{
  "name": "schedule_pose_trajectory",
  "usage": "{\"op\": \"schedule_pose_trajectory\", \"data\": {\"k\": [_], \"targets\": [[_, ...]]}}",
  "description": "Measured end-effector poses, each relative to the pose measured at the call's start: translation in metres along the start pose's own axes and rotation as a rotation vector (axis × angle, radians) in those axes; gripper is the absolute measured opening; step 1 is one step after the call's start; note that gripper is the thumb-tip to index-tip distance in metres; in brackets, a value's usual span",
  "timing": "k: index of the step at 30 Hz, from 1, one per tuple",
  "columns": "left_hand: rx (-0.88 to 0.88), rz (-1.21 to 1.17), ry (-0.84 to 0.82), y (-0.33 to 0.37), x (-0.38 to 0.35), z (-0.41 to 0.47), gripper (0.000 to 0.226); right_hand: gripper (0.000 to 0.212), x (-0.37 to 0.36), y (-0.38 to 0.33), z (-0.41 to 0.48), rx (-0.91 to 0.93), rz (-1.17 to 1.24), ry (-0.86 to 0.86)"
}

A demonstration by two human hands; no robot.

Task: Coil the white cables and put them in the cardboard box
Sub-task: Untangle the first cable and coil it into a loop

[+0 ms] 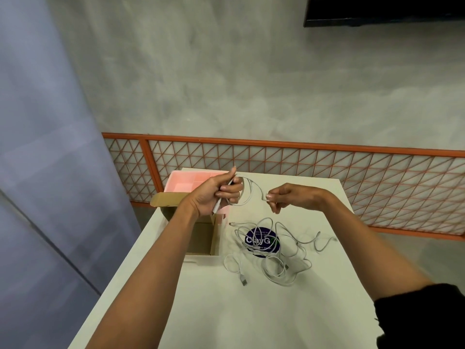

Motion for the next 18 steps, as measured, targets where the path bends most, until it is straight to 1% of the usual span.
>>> {"op": "schedule_pose_trajectory", "data": {"k": [2, 6, 8, 9, 11, 12, 14, 15, 18], "targets": [[-0.027, 0.051, 0.069, 0.0, 0.003, 0.0, 0.031, 0.04, -0.006, -0.005, 0.001, 0.017, 0.013, -0.035], [-0.049, 0.147, 0.231, 0.003, 0.013, 0.002, 0.028, 0.059, -0.004, -0.022, 0.002, 0.047, 0.099, 0.111], [-0.058, 0.159, 0.272, 0.004, 0.015, 0.004, 0.028, 0.06, -0.005, -0.032, 0.002, 0.099, 0.123, 0.135], [-0.06, 0.156, 0.278, 0.004, 0.014, 0.005, 0.029, 0.055, -0.006, -0.037, 0.002, 0.129, 0.119, 0.132], [-0.056, 0.134, 0.256, 0.004, 0.009, 0.006, 0.03, 0.04, -0.003, -0.042, 0.002, 0.166, 0.144, 0.166], [-0.054, 0.114, 0.233, 0.004, 0.006, 0.007, 0.03, 0.036, 0.002, -0.042, 0.001, 0.172, 0.184, 0.218], [-0.053, 0.075, 0.178, 0.002, 0.0, 0.007, 0.029, 0.034, 0.012, -0.039, 0.001, 0.176, 0.261, 0.333], [-0.058, 0.06, 0.144, 0.002, -0.003, 0.007, 0.027, 0.033, 0.016, -0.038, 0.001, 0.178, 0.256, 0.378], [-0.067, -0.008, 0.047, -0.002, -0.015, 0.007, 0.025, 0.027, 0.018, -0.036, 0.001, 0.188, 0.239, 0.429]]}}
Point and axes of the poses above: each hand's wrist, its own z-axis towards the middle knuckle, its own x-axis out of the back of the hand, y = z × x, the point moved 8 cm from there along z, towards the middle knuckle, and after that the axes turned 13 degrees about x, right-handed, at the moved point
